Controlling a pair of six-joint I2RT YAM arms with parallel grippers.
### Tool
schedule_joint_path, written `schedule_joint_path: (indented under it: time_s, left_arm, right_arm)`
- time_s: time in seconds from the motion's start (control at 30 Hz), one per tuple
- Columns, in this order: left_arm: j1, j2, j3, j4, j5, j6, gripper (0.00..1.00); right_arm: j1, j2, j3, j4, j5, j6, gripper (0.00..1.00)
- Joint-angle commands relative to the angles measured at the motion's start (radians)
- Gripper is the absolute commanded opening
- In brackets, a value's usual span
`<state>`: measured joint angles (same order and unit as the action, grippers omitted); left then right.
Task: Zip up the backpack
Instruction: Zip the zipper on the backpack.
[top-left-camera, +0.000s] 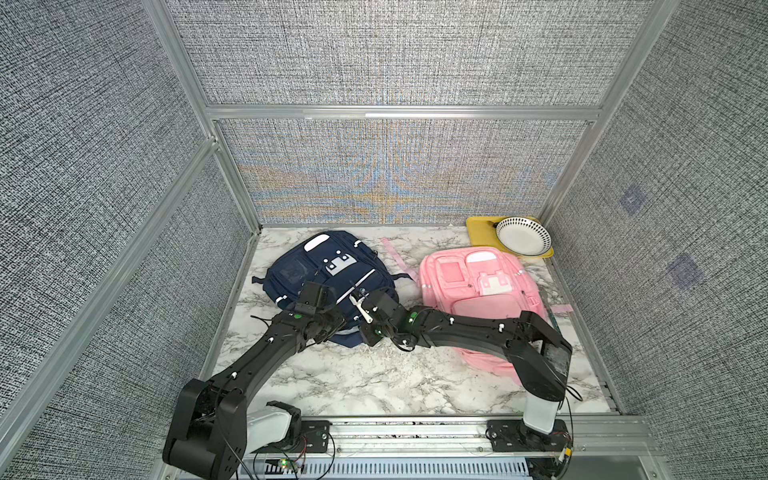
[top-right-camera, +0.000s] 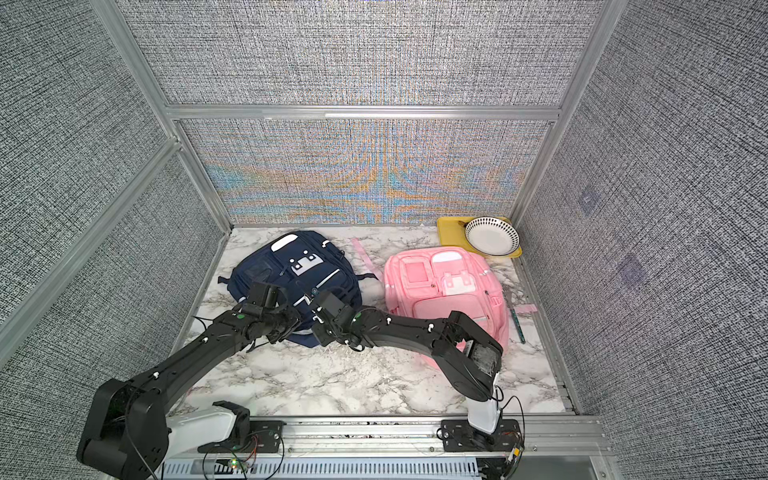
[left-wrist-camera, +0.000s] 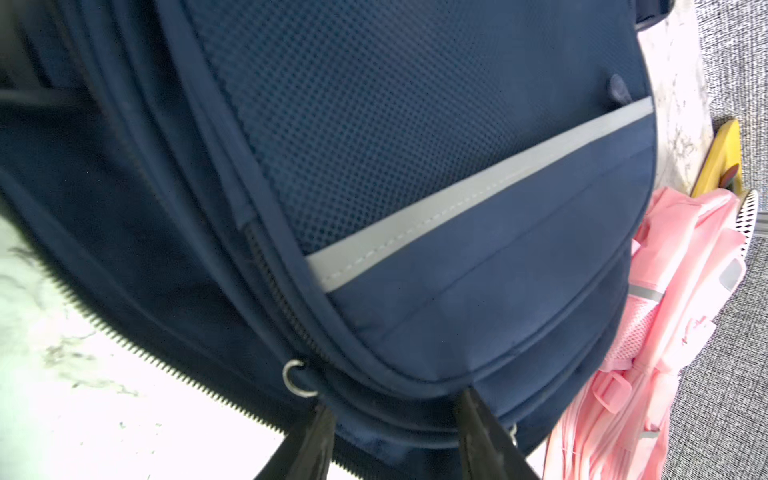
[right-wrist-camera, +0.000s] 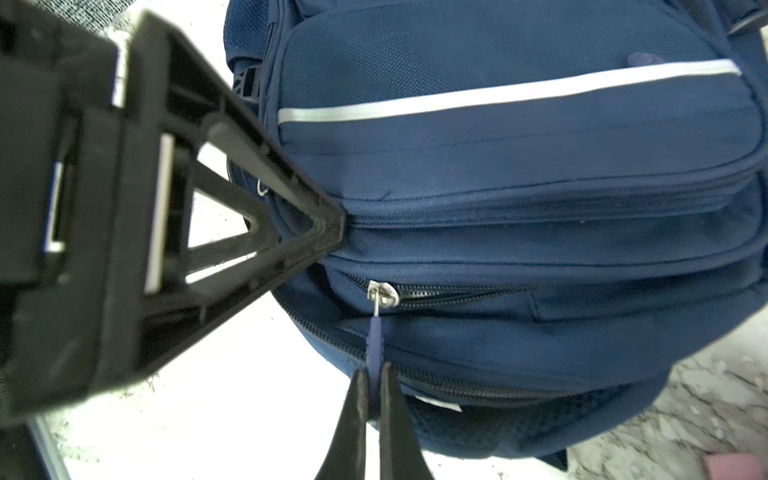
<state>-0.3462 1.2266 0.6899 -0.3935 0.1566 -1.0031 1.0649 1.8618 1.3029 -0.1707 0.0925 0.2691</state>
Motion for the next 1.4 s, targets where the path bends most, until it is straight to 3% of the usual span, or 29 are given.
schedule_joint_path:
  time_s: [0.0, 0.1, 0.23, 0.4, 1.37]
  left_arm:
    - [0.001, 0.003, 0.011, 0.011, -0.058, -0.012, 0.47]
    - [0.001, 0.010, 0.013, 0.010, -0.070, -0.011, 0.39]
    - [0.003, 0.013, 0.014, -0.008, -0.089, 0.006, 0.18]
    - [0.020, -0.012, 0.017, -0.053, -0.118, 0.039, 0.01]
    - [0.272, -0.032, 0.039, -0.174, -0.155, 0.245, 0.00]
  right_arm:
    - [0.010, -0.022, -0.018, 0.036, -0.019, -0.012, 0.00]
    - [0.013, -0.033, -0.027, 0.045, -0.025, -0.008, 0.00]
    - [0.014, -0.023, -0.019, 0.020, -0.018, -0.014, 0.00]
    - [0.004, -0.029, -0.036, -0.010, 0.017, -0.036, 0.00]
    - [-0.186, -0.100, -0.168, 0.018, -0.004, -0.143, 0.00]
